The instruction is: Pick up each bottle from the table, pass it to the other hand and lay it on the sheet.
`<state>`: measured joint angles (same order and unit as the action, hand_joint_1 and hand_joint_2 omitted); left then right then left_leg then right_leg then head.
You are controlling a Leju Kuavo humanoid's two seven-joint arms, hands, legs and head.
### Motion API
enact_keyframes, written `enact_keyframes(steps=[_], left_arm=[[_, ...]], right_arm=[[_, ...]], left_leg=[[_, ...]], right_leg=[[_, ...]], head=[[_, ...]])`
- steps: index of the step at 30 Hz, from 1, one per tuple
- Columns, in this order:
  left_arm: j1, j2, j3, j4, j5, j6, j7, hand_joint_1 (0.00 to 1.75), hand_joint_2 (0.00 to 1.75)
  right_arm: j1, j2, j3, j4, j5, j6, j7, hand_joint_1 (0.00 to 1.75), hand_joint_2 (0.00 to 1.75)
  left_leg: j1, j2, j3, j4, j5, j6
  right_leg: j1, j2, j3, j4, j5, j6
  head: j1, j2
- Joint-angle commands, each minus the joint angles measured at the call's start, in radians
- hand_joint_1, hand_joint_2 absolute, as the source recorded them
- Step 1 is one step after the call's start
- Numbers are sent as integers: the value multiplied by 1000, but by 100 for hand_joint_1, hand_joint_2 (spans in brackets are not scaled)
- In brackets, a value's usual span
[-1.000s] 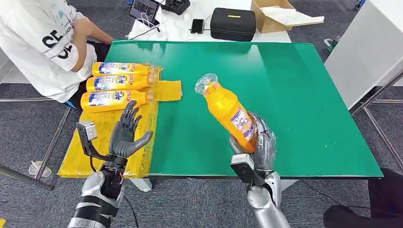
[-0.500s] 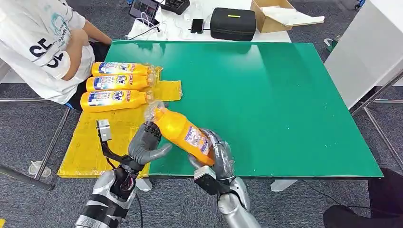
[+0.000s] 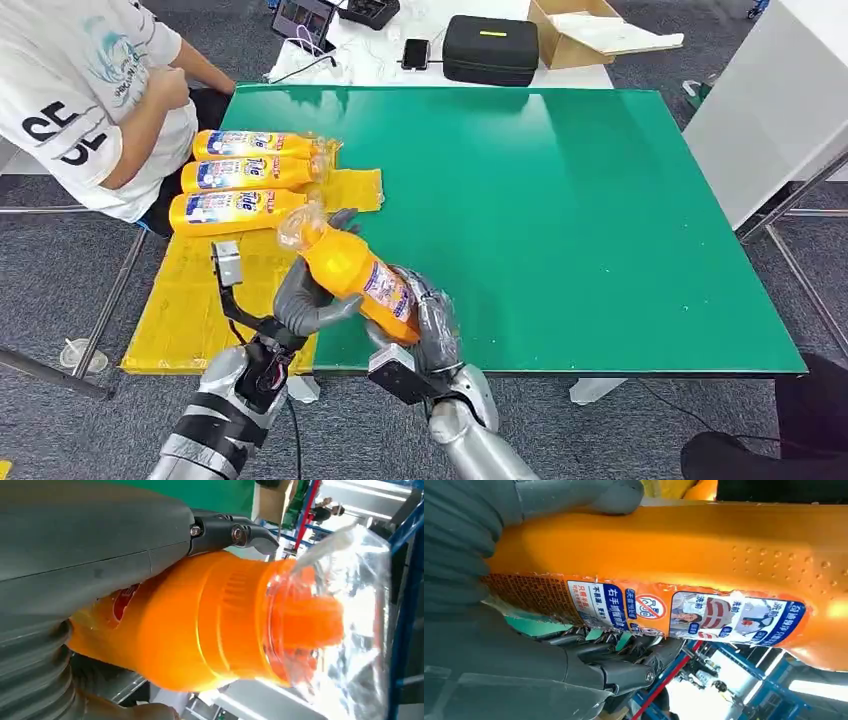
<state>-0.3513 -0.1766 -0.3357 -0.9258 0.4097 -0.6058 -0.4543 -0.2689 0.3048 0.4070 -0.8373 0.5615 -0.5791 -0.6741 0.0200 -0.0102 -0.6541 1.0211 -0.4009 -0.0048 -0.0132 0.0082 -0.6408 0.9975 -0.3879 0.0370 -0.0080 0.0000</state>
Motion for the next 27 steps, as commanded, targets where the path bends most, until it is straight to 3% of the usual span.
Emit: enact_keyframes(steps=[1, 17, 18, 19, 20, 27], left_arm=[[-60, 14, -88, 128, 7, -13, 6, 0, 175], [-61, 15, -88, 129, 7, -13, 5, 0, 175], [-50, 14, -75, 112, 16, -13, -3, 112, 175], [-48, 13, -72, 110, 19, -10, -4, 175, 175], [-43, 10, -63, 103, 34, -23, -1, 175, 175], [-31, 3, -48, 77, 53, -28, 1, 175, 175]], right_arm=[[-73, 21, 120, 165, 30, 18, 20, 175, 175], [-75, 22, 122, 175, 27, 13, 16, 175, 175], [-78, 25, 131, 214, 19, 28, 24, 175, 175], [-79, 25, 131, 215, 18, 30, 24, 175, 175], [-79, 25, 132, 215, 14, 34, 27, 175, 175], [-80, 21, 136, 214, 17, 37, 37, 175, 175]], left_leg=[[0, 2, 7, -1, -2, 1], [0, 1, 5, 0, -2, 1], [0, 1, 2, 0, -1, 1], [0, 0, 3, 0, -1, 1], [0, 1, 8, 0, -3, 2], [0, 0, 4, 0, -2, 1]], right_leg=[[0, 0, 6, 0, -2, -2], [0, -1, 5, 0, -2, -1], [0, 0, 1, 0, -1, -1], [0, -1, 2, 0, -1, -1], [1, -1, 8, -1, -3, -2], [1, -1, 4, 0, -2, -1]], head=[[0, 0], [0, 0], [0, 0], [0, 0], [0, 0], [0, 0]])
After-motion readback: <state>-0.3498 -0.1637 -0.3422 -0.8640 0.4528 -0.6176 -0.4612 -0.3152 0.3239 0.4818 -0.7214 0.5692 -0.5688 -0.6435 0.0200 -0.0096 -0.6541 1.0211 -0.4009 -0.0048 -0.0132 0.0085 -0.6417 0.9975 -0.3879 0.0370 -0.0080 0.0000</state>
